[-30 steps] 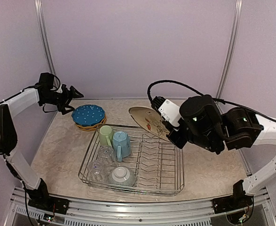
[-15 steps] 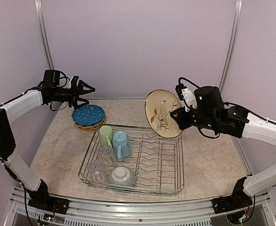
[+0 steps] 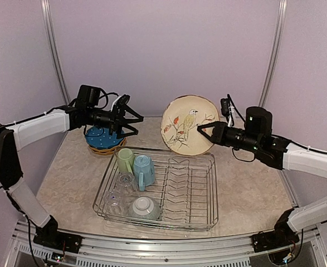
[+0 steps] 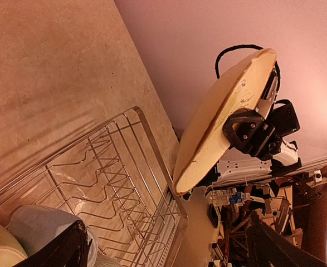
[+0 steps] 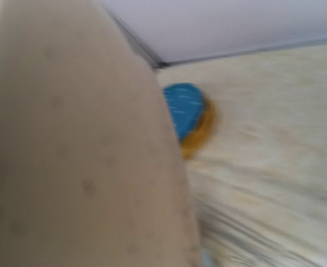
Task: Unload the mixed dishes from the dish rack
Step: Pass from the left arm to the right
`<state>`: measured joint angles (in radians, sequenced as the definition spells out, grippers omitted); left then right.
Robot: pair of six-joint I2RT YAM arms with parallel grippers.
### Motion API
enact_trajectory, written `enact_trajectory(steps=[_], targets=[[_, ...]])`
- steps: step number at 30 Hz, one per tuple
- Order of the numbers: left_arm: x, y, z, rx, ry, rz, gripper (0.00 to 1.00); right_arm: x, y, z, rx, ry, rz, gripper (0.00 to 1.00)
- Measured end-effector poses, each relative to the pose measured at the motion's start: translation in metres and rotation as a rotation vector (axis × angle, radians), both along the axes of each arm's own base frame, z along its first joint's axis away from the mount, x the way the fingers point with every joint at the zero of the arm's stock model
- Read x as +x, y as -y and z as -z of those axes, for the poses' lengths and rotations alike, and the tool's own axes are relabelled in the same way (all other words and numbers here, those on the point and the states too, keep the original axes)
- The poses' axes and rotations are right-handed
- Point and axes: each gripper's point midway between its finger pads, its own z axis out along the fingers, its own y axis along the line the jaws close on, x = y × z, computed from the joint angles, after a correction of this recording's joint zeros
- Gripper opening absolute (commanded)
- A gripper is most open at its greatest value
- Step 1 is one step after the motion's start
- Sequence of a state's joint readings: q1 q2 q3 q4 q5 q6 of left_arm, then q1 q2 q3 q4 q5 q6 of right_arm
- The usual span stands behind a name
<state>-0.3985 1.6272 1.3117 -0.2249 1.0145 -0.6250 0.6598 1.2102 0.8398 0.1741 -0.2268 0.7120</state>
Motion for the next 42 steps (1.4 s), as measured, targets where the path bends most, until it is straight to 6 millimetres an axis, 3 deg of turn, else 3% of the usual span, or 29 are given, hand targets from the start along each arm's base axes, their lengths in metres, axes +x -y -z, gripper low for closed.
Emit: enact_trajectory(steps=[6, 16, 28, 35, 42], targets=[[-0.011, 0.018, 0.017, 0.007, -0.043, 0.067, 0.89, -0.003, -0.022, -0.003, 0.129, -0.02, -0.1, 0.0], [-0.04, 0.041, 0.014, -0.01, -0.007, 0.186, 0.84, -0.001, -0.037, 0.004, 0.198, -0.073, -0.157, 0.0], [-0.045, 0.05, 0.014, 0.006, 0.017, 0.203, 0.4, 0.002, -0.055, 0.008, 0.306, -0.12, -0.233, 0.0], [-0.038, 0.049, 0.025, 0.043, 0.005, 0.165, 0.22, 0.004, -0.065, 0.02, 0.347, -0.164, -0.248, 0.0], [-0.031, 0.047, 0.029, 0.07, 0.017, 0.123, 0.12, 0.007, -0.066, 0.033, 0.385, -0.21, -0.236, 0.0]])
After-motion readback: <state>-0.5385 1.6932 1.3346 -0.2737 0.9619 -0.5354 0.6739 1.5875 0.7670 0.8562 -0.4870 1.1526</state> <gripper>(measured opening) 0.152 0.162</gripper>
